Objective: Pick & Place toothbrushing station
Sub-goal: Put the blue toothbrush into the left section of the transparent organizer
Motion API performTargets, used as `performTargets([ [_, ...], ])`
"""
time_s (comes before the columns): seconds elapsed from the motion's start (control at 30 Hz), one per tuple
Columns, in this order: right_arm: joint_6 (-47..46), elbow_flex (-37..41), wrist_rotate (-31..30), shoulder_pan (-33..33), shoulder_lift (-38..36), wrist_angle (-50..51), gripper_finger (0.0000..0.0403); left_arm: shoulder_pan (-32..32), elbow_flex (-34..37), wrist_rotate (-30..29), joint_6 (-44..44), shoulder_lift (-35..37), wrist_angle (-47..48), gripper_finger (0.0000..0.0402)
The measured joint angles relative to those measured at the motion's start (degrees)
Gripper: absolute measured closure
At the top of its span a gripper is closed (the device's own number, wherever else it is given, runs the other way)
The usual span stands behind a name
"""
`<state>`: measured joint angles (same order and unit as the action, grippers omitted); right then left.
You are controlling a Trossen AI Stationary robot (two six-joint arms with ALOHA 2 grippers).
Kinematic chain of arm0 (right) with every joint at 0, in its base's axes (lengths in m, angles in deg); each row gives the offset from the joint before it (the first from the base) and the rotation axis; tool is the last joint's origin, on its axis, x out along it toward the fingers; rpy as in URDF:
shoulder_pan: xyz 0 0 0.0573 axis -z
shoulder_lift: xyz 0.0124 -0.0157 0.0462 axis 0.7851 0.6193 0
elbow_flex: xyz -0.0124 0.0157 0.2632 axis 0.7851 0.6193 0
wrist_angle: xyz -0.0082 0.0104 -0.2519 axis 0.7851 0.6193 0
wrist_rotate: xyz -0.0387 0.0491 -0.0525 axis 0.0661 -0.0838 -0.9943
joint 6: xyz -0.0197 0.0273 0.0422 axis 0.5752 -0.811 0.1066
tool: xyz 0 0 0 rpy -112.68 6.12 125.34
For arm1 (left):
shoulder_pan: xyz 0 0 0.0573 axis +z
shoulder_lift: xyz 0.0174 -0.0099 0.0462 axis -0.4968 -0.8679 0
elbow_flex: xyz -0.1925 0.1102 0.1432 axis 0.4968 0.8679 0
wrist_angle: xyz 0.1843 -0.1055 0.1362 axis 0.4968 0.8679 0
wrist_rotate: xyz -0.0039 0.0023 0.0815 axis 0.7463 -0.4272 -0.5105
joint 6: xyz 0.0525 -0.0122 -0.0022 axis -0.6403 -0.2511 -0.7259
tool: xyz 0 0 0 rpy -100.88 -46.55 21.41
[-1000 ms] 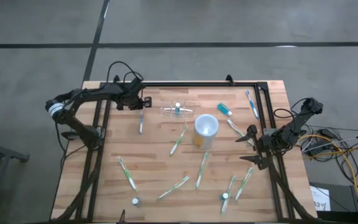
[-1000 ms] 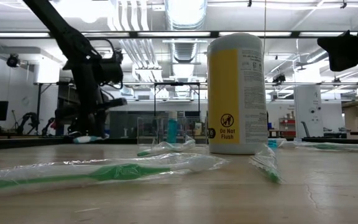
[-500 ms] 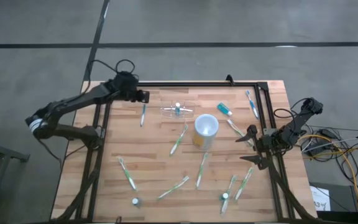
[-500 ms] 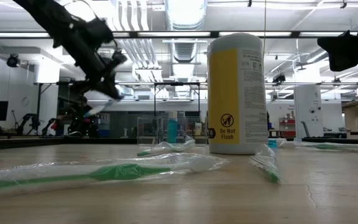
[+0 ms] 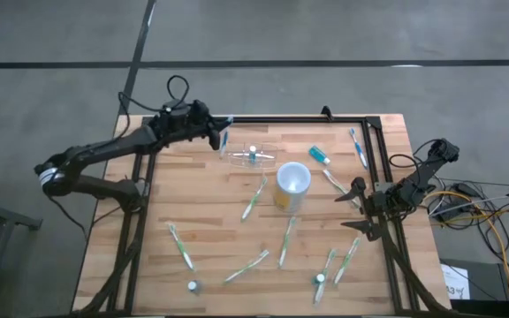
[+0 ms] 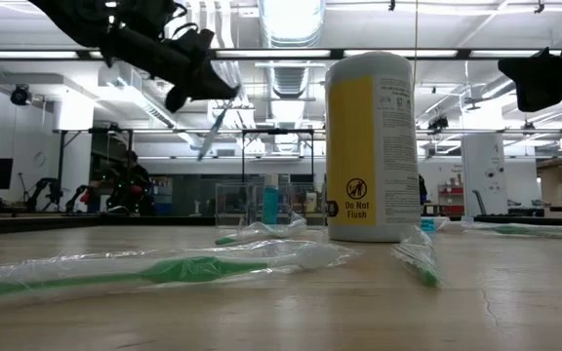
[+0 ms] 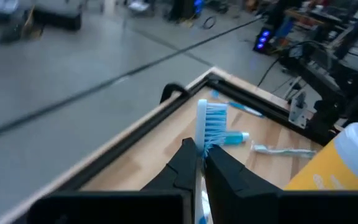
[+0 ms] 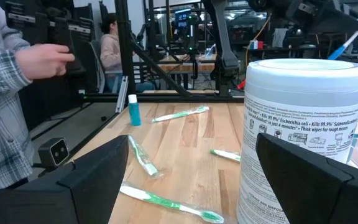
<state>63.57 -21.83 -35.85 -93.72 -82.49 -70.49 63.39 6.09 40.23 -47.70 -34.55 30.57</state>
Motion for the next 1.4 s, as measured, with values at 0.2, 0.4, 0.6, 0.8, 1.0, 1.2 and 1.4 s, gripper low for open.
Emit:
performTargets([
  [0.2,0.0,0.0,0.0,0.0,0.0,0.0,0.0057,-0.1,0.1,4.3,-1.6,-6.6,-9.2,0.0383],
  [0.4,0.0,0.0,0.0,0.0,0.0,0.0,0.0053,-0.1,0.1,6.2,-2.5,-10.6,-16.4,0.0384],
  [0.6,0.0,0.0,0.0,0.0,0.0,0.0,0.0058,-0.1,0.1,6.2,-5.3,-11.6,-17.1,0.038],
  [0.8,0.0,0.0,0.0,0.0,0.0,0.0,0.0053,0.1,1.2,3.1,-7.8,-11.9,-14.3,0.0381],
  [1.0,0.0,0.0,0.0,0.0,0.0,0.0,0.0058,0.1,3.8,2.6,-7.6,-11.9,-14.3,0.038],
  [1.2,0.0,0.0,0.0,0.0,0.0,0.0,0.0059,0.1,6.5,2.6,-6.0,-11.9,-14.2,0.0379],
  [1.4,0.0,0.0,0.0,0.0,0.0,0.0,0.0053,0.1,8.5,2.7,-2.9,-11.9,-14.1,0.0379],
])
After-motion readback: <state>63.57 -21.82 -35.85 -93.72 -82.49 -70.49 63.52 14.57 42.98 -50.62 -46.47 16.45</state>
